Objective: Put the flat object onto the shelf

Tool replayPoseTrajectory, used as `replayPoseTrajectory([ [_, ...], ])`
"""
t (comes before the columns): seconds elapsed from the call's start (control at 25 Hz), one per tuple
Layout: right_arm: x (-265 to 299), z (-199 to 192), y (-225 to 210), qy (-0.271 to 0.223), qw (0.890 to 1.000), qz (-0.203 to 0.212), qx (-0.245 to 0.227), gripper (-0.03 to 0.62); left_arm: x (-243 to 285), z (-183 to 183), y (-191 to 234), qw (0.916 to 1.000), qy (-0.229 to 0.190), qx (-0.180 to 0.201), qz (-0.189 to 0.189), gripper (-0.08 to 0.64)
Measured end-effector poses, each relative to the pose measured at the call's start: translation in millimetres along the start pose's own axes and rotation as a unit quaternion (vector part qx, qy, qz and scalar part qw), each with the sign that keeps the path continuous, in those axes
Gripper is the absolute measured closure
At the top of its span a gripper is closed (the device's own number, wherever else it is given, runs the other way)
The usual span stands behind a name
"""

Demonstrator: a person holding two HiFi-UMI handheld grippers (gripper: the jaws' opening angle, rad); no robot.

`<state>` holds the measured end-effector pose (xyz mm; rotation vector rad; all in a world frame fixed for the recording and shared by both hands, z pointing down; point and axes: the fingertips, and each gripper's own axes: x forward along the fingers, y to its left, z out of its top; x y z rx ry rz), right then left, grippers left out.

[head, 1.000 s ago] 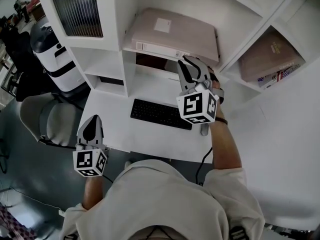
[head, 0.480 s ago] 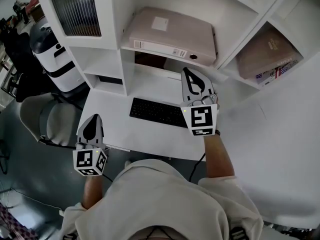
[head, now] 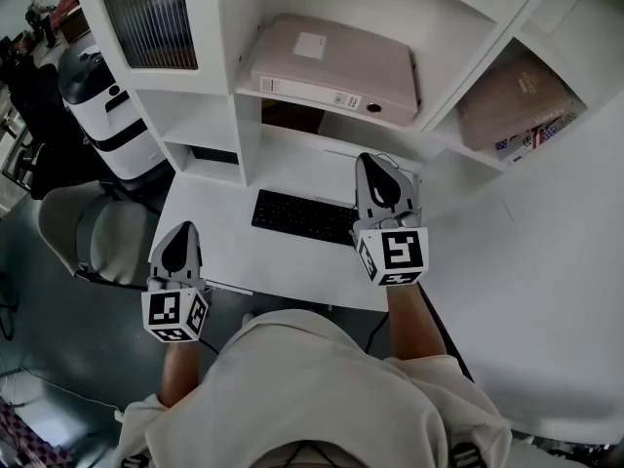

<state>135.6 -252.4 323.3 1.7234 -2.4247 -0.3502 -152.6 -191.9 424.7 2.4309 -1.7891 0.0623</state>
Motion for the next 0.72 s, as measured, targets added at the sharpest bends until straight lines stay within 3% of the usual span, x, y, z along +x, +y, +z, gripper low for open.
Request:
replayPoseTrajectory([
  [0.28, -27.4, -8.9, 5.7, -0.006, 0.998, -0.011, 0.06, 0.589, -4.9, 0.4, -5.4, 1.0, -0.001, 0.003, -0.004, 0.568],
  [0.72, -45.7, -19.3, 12.5, -0.003, 0.996, -0.008, 0.088, 0.589, -9.7, -0.4, -15.5, 0.9999, 0.0, 0.007, -0.014, 0.568],
])
